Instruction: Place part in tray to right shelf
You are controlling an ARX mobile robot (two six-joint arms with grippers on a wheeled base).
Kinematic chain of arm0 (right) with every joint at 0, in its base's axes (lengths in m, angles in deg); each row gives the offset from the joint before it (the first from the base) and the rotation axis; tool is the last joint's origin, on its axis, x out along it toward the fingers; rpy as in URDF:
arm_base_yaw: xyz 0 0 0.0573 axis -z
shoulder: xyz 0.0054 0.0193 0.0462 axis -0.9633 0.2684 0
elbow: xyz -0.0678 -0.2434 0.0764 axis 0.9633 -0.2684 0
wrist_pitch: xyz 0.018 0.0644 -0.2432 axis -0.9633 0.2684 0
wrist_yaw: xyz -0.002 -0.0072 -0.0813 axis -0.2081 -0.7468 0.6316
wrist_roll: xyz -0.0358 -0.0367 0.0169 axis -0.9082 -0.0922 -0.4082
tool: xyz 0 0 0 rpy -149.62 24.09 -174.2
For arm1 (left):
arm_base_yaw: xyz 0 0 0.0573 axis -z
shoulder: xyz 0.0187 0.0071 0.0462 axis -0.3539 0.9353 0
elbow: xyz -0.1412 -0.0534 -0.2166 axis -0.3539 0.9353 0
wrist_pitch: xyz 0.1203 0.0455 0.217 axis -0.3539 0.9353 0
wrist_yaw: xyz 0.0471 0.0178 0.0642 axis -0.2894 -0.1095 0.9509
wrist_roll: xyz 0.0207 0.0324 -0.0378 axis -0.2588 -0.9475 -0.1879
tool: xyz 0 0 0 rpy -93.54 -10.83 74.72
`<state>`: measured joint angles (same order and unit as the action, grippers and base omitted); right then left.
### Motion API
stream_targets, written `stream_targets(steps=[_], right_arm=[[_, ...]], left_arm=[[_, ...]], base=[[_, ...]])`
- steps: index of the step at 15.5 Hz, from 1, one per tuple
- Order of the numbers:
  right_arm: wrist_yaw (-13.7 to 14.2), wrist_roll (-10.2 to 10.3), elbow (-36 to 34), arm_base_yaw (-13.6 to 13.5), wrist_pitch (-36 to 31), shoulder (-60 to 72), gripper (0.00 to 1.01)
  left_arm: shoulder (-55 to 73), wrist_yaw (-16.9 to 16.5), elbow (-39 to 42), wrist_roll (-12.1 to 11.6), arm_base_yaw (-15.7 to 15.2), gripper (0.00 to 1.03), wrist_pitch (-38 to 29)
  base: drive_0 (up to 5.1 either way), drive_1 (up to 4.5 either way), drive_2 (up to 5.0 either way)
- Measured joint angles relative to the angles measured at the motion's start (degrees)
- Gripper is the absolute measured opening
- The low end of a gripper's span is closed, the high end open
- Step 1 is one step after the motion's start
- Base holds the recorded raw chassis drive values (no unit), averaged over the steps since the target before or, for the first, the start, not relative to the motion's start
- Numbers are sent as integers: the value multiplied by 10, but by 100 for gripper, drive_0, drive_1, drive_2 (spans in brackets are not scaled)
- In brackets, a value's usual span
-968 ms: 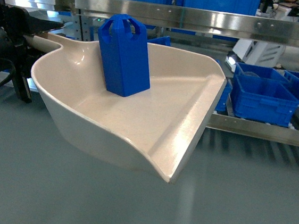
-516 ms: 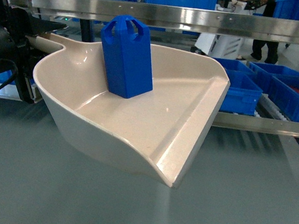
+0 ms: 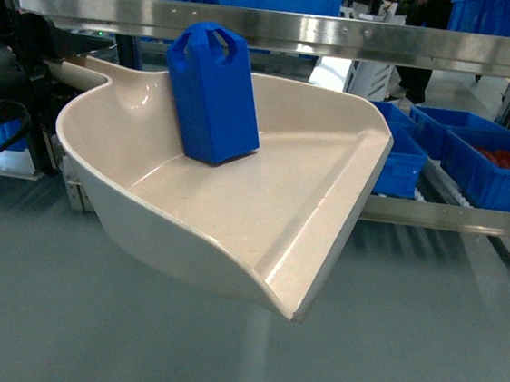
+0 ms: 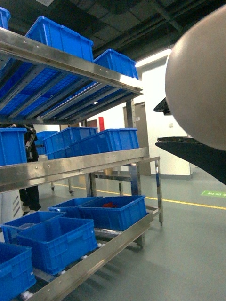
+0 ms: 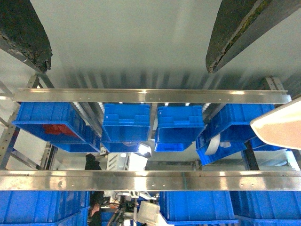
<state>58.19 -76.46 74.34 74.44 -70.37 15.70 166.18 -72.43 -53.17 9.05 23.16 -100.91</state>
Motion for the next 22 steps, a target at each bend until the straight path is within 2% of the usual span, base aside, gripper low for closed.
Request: stream_targets(steps=[7,22], right_arm=[[0,0,0,0,1,0,98],[2,0,0,0,0,0,98]], left_arm=[[0,0,0,0,1,12,-2],[0,1,0,0,4,12,-2]], base=[[370,35,-486],[302,174,-502]])
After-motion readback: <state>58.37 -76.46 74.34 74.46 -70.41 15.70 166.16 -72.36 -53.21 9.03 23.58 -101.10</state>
